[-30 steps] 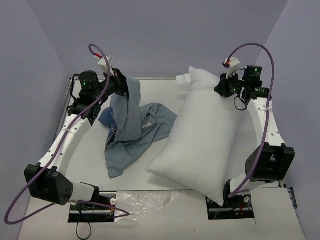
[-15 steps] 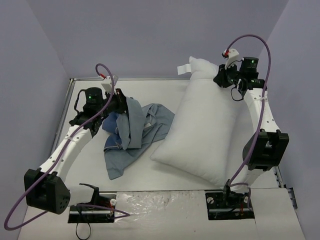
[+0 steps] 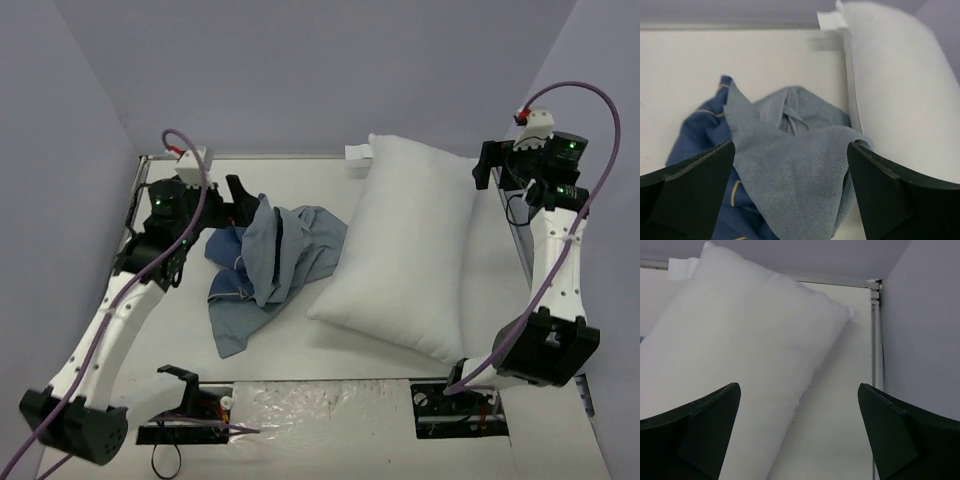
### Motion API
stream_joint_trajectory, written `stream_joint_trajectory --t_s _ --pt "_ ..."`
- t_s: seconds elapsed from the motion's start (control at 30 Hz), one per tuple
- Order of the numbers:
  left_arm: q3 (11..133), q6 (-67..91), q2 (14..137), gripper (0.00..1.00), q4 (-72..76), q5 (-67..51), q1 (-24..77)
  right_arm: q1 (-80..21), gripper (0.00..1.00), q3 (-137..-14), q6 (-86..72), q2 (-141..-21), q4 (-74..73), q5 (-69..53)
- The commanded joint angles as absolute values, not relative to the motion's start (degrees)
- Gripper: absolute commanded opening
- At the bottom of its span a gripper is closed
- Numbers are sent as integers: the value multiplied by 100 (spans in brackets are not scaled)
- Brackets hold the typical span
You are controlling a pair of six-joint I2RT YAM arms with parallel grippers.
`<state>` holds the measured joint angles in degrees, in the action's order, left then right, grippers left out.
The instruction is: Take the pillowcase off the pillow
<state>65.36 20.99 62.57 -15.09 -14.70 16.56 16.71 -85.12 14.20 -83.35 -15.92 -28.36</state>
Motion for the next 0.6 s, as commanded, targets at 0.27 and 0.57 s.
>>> stream_joint_trajectory --t_s 0.27,0.57 --pt "6557 2373 4755 94 -2645 -53 1679 1775 100 -8218 449 -7498 -2065 -1521" --pt "6179 2400 4175 94 -2865 -61 1679 1775 100 -8323 0 -7304 -2065 -1248"
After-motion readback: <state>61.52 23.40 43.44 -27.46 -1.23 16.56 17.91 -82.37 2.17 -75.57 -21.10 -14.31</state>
